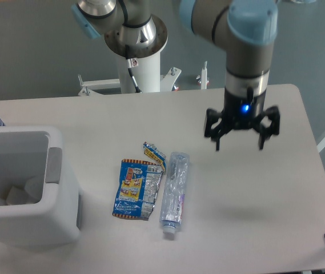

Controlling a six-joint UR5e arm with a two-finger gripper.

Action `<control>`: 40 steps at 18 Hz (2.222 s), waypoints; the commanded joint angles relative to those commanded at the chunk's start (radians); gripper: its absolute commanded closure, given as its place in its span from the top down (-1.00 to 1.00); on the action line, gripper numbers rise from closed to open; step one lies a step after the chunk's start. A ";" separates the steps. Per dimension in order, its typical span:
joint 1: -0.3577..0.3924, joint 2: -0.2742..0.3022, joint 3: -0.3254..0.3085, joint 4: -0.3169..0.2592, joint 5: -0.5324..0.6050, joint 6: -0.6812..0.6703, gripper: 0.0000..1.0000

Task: Place the trash in the trash can
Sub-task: 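Move the gripper down over the clear plastic water bottle, then close the gripper around the bottle's cap end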

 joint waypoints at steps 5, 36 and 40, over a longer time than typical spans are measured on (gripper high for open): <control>-0.051 -0.115 0.026 0.002 -0.012 -0.017 1.00; -0.192 -0.278 -0.075 0.225 0.086 -0.071 0.77; -0.193 -0.275 -0.075 0.227 0.087 -0.071 0.51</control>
